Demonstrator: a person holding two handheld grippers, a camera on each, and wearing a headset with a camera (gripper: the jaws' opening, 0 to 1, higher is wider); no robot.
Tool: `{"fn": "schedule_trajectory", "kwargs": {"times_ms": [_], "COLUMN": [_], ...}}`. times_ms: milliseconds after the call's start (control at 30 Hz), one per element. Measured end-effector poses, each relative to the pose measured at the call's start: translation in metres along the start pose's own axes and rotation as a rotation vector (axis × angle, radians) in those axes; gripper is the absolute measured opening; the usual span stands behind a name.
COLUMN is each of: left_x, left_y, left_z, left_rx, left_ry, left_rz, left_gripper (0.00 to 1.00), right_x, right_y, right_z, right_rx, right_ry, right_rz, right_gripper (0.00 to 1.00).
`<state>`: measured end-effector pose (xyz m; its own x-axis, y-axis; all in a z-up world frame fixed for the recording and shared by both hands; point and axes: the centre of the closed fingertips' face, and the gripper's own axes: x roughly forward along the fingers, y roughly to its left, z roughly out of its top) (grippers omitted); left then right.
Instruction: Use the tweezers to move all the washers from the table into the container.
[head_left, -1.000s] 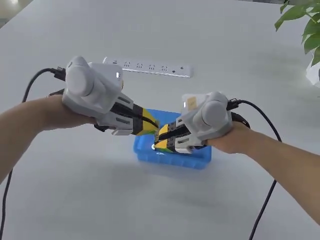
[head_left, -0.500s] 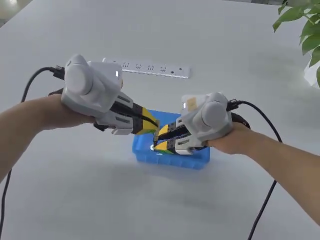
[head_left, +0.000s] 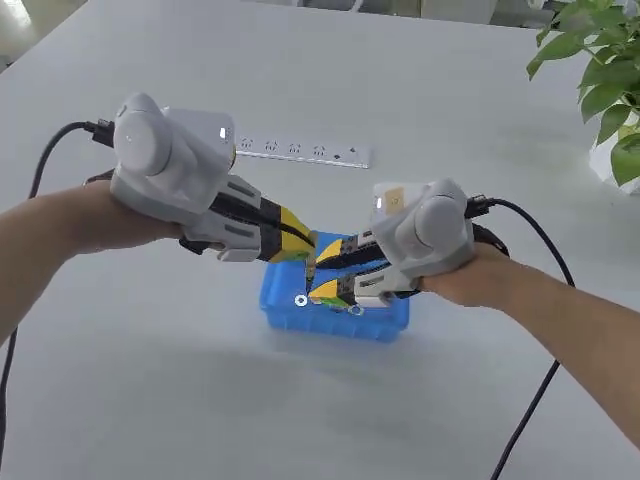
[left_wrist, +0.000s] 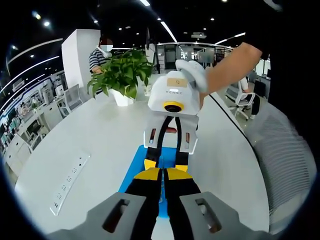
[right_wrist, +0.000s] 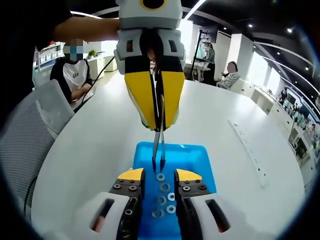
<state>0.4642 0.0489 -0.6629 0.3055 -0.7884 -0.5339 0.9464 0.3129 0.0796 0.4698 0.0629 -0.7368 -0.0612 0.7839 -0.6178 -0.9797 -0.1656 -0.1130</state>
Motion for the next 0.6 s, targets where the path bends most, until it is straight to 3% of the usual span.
{"fn": "schedule_trajectory", "kwargs": {"times_ms": [300,600], "left_x": [-0.010,-0.017], "left_y": [-0.017,-0.038], "left_z": [0.013,0.023], "left_rx": [0.012,0.029], "left_ry": [-0.006,-0.010], "left_rz": [-0.009,-0.028], "left_gripper": [0.05,0.05], "right_x": [-0.031,-0.060], "right_y": [0.010,0.027], "right_z": [0.000,-0.002], "right_rx": [0.057,0.084], "right_ry": [-0.013,-0.021], "right_rz": [-0.068,-0.126], "right_gripper": [0.31,0.32]}}
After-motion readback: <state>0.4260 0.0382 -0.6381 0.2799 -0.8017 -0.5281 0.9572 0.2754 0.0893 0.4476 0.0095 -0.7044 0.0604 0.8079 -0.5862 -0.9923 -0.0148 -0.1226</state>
